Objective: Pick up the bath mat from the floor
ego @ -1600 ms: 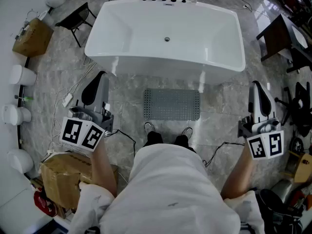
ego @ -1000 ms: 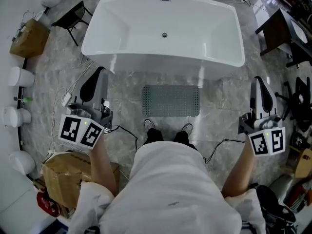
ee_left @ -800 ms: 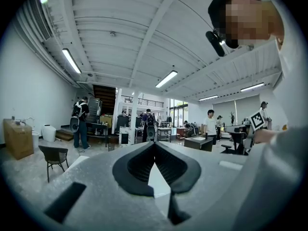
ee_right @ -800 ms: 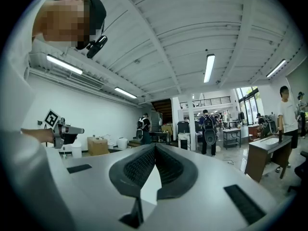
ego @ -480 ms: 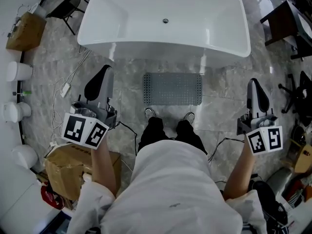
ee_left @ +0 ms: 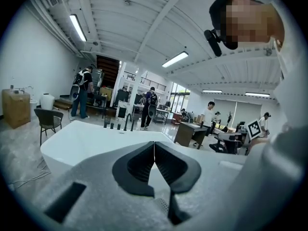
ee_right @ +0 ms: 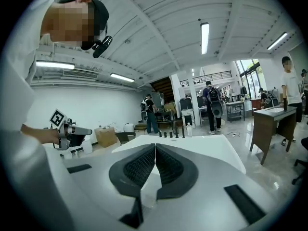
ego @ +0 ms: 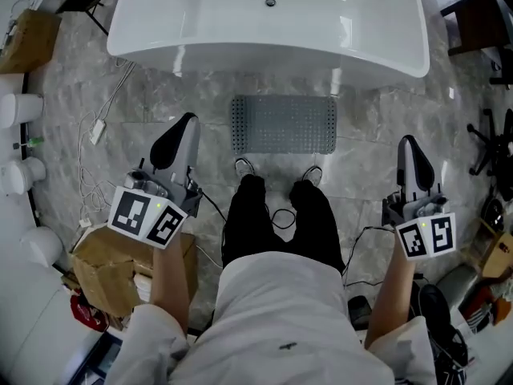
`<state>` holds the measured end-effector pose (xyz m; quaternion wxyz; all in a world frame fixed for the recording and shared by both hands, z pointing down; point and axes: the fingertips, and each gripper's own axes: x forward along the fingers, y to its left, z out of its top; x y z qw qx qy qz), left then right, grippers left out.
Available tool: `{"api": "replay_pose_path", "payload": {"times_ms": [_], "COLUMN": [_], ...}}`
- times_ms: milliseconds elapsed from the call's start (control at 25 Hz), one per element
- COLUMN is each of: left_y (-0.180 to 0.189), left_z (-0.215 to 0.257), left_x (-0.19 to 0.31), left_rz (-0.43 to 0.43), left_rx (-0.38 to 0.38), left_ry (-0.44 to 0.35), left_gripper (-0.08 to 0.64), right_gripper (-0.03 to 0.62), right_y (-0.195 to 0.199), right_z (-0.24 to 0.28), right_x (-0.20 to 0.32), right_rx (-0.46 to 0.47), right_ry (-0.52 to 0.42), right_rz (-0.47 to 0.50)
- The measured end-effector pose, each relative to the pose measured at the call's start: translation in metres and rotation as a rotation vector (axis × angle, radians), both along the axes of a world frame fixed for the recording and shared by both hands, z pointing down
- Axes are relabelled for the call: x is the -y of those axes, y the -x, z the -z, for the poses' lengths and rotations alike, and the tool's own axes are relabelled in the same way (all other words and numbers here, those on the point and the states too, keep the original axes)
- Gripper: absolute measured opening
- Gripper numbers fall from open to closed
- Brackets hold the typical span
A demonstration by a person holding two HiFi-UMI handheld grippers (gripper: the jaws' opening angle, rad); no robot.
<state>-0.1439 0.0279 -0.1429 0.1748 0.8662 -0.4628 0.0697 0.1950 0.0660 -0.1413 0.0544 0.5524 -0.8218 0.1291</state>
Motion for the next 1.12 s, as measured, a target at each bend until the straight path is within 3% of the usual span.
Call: {"api": "replay_pose_path", "payload": {"times_ms": [280, 440, 680, 1120], "left_y": [-0.009, -0.007, 0.008, 0.03], "left_z": [-0.092, -0.163, -0.281, -0.476], "left_x": [0.009, 0.01, 0.01, 0.033], "left_rz": [-0.044, -0.074, -0.051, -0.049], "left_rx": [0.054, 0.092, 0.114, 0.133], "left_ry": [-0.008, 0.033, 0.137, 0.195], "left_gripper": [0.012, 0.012, 0.012, 0.014], "right_gripper": [0.008, 0.008, 0.008, 0.008], "right_y": [-0.012, -0.017, -0.019, -0.033], "right_z": [-0.099, -0.172, -0.293, -0.495], "right_x": [0.016, 0.019, 0.016, 0.034], "right_rx": [-0.044, -0.098, -0.126, -0.19], "right_ry": [0.049, 0.095, 0.203, 0.307], "right_rz": [-0.008, -0.012, -0.017, 0.01]}}
